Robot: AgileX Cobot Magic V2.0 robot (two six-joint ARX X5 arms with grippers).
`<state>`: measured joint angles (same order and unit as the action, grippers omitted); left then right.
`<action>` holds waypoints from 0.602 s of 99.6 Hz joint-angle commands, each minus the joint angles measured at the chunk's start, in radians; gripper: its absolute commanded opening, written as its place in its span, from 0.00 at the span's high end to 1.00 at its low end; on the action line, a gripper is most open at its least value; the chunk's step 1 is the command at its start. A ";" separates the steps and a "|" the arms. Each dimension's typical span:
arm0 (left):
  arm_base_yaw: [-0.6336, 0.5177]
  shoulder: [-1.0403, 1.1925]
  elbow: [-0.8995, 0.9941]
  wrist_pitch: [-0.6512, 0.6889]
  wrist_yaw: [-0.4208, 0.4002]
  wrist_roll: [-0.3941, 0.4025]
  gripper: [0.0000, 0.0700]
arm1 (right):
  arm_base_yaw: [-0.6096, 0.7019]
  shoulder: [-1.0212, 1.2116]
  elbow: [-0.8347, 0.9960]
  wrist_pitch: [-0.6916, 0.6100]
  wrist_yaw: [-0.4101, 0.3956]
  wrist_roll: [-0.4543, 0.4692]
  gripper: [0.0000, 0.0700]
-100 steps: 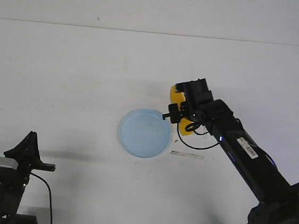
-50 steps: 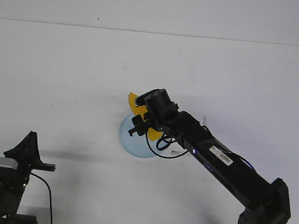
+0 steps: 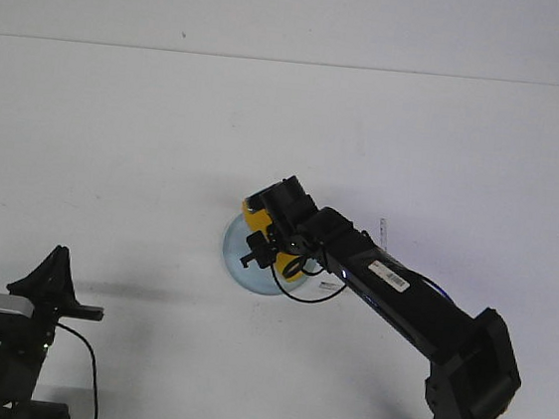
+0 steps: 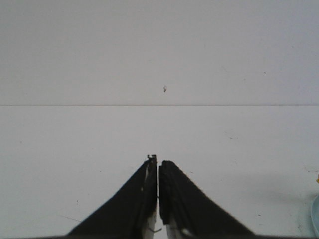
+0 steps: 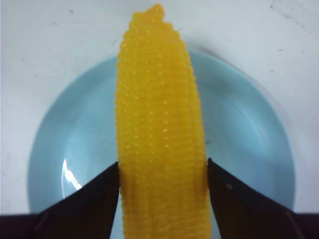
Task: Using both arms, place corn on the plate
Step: 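Carry the corn with the right gripper over the blue plate, then lower the corn onto the plate and open the right gripper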
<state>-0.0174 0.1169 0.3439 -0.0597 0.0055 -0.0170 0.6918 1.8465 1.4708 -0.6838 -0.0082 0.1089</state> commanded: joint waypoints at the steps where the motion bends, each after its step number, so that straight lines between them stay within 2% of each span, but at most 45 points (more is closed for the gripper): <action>1: 0.000 -0.002 0.008 0.016 0.001 0.005 1.00 | 0.008 0.027 0.016 0.006 -0.007 -0.001 0.54; 45: 0.000 -0.002 0.008 0.016 0.001 0.005 1.00 | 0.003 0.072 0.016 0.003 -0.018 -0.001 0.53; 60: 0.000 -0.002 0.008 0.016 0.001 0.005 1.00 | 0.004 0.071 0.016 0.001 -0.019 0.000 0.34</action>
<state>-0.0174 0.1169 0.3439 -0.0597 0.0059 -0.0170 0.6865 1.8858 1.4723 -0.6800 -0.0269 0.1085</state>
